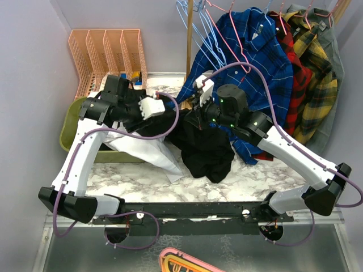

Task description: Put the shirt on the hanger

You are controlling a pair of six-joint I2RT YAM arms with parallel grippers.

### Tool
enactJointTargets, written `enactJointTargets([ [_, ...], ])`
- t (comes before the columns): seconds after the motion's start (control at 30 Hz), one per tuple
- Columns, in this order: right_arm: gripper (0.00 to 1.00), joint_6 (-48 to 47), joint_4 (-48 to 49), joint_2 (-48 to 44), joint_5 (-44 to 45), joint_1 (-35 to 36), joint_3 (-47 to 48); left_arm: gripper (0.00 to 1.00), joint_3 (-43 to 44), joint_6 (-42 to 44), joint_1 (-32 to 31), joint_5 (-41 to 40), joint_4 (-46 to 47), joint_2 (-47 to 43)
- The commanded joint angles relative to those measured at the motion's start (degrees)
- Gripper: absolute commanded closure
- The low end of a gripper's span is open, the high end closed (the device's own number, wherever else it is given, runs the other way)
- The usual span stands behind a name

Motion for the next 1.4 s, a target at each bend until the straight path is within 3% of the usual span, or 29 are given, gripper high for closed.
enactJointTargets([
  [0.0, 0.99, -2.8, -4.1, -1.4, 1.9, -1.3, -3.0, 0.51, -1.0, 13.5, -0.4, 0.6, -8.3, -2.4],
  [0.17, 0.99, -2.5, -2.3, -1.4, 1.2, -3.0, -5.7, 0.53, -1.6, 19.6, -0.3, -5.8, -8.2, -2.4],
  [0.27, 0.99, -2.1, -1.8, -1.5, 0.2, -3.4, -6.4, 0.56, -5.3, 21.0, -0.1, -11.5, -1.7, -3.2],
  [0.5, 0.99, -1.7, -1.0, -2.0, -0.5, -3.7, -7.1, 0.62, -12.1, 22.6, 0.6, -12.2, 5.3, -3.2],
  [0.6, 0.99, -1.7, -1.2, -2.4, -0.9, -3.9, -7.0, 0.76, -16.8, 23.2, 0.7, -14.9, 11.5, -3.2],
  [0.67, 0.99, -1.7, -1.1, -2.9, -1.8, -3.9, -7.1, 1.0, -18.6, 23.3, 0.8, -17.3, 16.4, -3.0],
  [0.73, 0.99, -1.3, -1.0, -3.6, -2.8, -3.9, -7.3, 1.0, -17.8, 22.1, 0.8, -16.5, 17.5, -2.7],
  [1.03, 0.99, 0.7, -5.3, -6.7, -5.6, -3.9, -0.1, 1.0, 6.2, 17.3, 0.8, -1.5, 0.5, 0.8],
  [1.37, 0.99, 2.4, -12.9, -4.1, -7.9, -3.9, 21.8, 1.0, 30.7, 14.3, 0.8, 2.0, -8.5, 4.5],
])
